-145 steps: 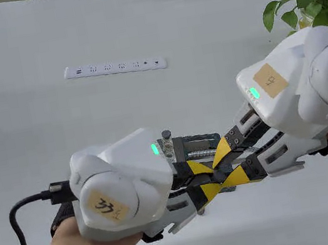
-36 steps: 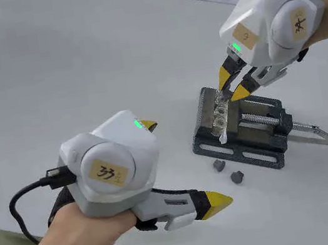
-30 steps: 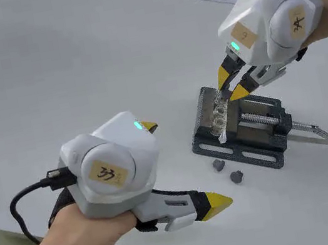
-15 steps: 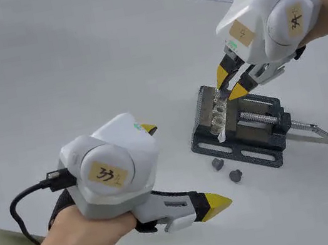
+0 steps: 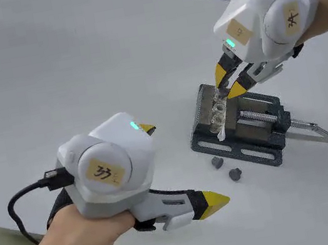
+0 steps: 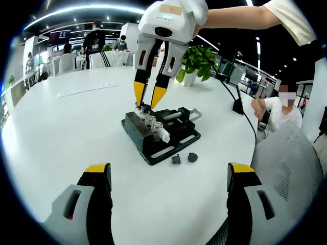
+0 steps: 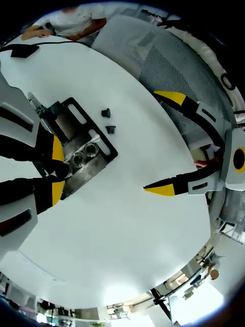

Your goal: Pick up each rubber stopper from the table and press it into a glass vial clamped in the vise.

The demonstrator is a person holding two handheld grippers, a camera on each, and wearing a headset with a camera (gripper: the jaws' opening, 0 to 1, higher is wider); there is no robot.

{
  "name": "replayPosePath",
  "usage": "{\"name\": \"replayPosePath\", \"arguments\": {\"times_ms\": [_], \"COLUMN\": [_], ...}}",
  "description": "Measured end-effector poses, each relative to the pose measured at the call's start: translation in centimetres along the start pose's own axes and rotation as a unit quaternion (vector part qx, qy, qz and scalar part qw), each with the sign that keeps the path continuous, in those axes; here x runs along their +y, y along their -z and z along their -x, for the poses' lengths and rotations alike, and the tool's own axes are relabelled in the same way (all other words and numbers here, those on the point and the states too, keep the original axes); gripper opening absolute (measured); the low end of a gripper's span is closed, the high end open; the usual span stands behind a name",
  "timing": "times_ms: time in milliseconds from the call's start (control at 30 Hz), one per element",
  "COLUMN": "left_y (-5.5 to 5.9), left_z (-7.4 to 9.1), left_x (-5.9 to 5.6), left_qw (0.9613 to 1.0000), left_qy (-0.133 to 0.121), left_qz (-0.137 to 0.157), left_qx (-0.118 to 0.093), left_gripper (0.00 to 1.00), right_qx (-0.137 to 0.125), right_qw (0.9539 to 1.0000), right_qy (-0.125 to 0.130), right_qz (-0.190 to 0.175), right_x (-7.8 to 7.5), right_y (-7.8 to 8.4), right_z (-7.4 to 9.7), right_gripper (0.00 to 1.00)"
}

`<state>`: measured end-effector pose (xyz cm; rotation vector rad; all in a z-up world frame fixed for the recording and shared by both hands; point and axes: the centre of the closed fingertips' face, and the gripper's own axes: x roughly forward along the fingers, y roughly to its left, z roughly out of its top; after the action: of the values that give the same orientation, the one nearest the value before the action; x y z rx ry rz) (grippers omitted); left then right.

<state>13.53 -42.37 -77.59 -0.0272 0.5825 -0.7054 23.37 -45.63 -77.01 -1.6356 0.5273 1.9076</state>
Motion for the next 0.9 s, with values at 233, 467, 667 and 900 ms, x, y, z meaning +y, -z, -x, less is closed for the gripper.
{"name": "replayPosePath", "arguments": {"times_ms": [233,467,667,900], "left_y": [-0.1,-0.15,-0.17,-0.15], "left_z": [-0.04,0.04,-0.02,-0.02], "left_x": [0.04,0.22,0.14,0.19], "left_qw": [1.0,1.0,1.0,1.0], "left_qy": [-0.001,-0.003,-0.003,-0.003], "left_qz": [0.001,0.003,0.002,0.001], "left_qx": [-0.002,-0.004,-0.004,-0.003], "left_gripper": [0.93,0.93,0.93,0.93], "right_qx": [0.0,0.008,0.019,0.011], "right_qw": [0.9998,0.9997,0.9996,0.9963], "right_qy": [-0.001,-0.003,-0.006,-0.005], "right_qz": [-0.022,-0.021,-0.022,-0.085], "right_x": [0.07,0.15,0.05,-0.37], "right_y": [-0.1,-0.05,-0.02,0.19], "right_z": [0.1,0.21,0.09,-0.04], "right_gripper": [0.05,0.05,0.05,0.04]}}
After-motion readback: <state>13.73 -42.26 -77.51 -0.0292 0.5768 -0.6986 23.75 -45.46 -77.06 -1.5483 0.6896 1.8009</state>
